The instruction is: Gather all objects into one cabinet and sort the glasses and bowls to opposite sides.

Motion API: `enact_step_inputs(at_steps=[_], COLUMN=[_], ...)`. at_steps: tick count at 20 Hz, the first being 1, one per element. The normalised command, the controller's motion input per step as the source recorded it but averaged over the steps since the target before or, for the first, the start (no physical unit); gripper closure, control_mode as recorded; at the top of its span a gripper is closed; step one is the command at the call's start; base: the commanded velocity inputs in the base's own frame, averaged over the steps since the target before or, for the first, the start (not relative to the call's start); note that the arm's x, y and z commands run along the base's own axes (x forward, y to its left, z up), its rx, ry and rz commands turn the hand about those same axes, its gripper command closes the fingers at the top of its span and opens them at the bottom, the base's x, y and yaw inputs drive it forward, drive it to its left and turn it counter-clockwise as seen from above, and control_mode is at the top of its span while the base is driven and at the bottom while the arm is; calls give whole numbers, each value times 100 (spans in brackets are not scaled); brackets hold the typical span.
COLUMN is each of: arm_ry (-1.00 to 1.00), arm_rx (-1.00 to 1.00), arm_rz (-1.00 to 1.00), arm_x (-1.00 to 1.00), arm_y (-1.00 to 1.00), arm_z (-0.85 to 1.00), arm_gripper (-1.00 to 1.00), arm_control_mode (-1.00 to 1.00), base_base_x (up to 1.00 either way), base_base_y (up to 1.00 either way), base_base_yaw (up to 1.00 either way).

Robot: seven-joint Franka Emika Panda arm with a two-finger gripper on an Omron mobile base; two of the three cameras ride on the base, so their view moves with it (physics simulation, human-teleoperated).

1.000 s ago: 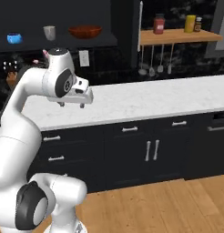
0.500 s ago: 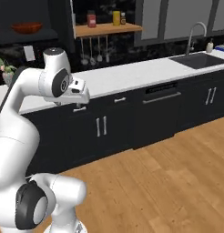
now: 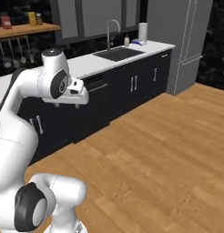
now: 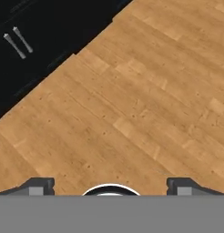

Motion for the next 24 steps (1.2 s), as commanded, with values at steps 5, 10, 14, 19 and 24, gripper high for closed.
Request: enact_step_inputs(at_steps=[5, 10, 14, 19, 24], arm_ry=[0, 0, 0, 0, 0], arm_rx=[0, 0, 0, 0, 0], arm_rz=[0, 0, 0, 0, 0], arm_x=[0, 0, 0, 0, 0], arm_y=[0, 0, 0, 0, 0], arm_z=[0, 0, 0, 0, 0], arm_gripper=[-100, -100, -100, -100, -100], arm_control_mode=[100, 100, 100, 100, 100], base_base_x=[27, 85, 100, 100, 100], base_base_y=[-66, -19, 11, 17, 38], base_base_yaw=[-51, -40, -34, -34, -31])
